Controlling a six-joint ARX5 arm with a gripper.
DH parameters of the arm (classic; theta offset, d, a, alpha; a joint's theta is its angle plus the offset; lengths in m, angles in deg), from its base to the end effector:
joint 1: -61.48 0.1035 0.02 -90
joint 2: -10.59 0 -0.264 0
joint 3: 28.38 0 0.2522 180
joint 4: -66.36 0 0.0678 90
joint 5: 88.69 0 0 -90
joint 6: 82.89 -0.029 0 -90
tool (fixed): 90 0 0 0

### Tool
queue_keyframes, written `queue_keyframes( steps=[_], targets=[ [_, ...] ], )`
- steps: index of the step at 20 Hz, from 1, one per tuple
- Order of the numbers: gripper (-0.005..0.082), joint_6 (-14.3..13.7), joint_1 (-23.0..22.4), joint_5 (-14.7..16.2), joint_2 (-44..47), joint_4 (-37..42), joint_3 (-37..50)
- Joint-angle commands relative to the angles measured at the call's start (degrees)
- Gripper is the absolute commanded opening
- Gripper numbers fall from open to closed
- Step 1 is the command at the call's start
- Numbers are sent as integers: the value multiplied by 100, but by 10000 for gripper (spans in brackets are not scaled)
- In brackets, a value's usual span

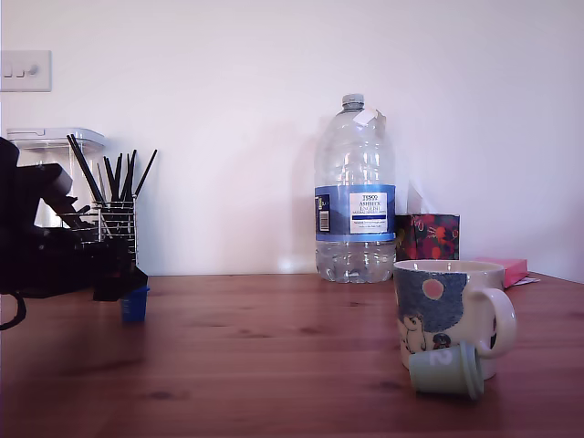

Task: Pick up the coffee capsules from the table one by one and drop them inside the nearest coffee cup

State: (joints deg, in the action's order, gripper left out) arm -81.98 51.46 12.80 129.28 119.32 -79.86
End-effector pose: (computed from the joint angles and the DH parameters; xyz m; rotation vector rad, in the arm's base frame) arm 0.3315 -0.0644 0.0789 -0.0188 0.2531 -0.3715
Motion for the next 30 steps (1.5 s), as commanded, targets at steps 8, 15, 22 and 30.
queue_keyframes(
  steps=[8, 15, 22, 30],
  targets=[
    [572, -66, 15, 7, 472, -385, -341],
    [378, -142, 11, 22, 474, -732, -485],
    [181, -138, 11, 90, 472, -750, -485],
    [179, -151, -4, 514, 232, -922, -483]
  ],
)
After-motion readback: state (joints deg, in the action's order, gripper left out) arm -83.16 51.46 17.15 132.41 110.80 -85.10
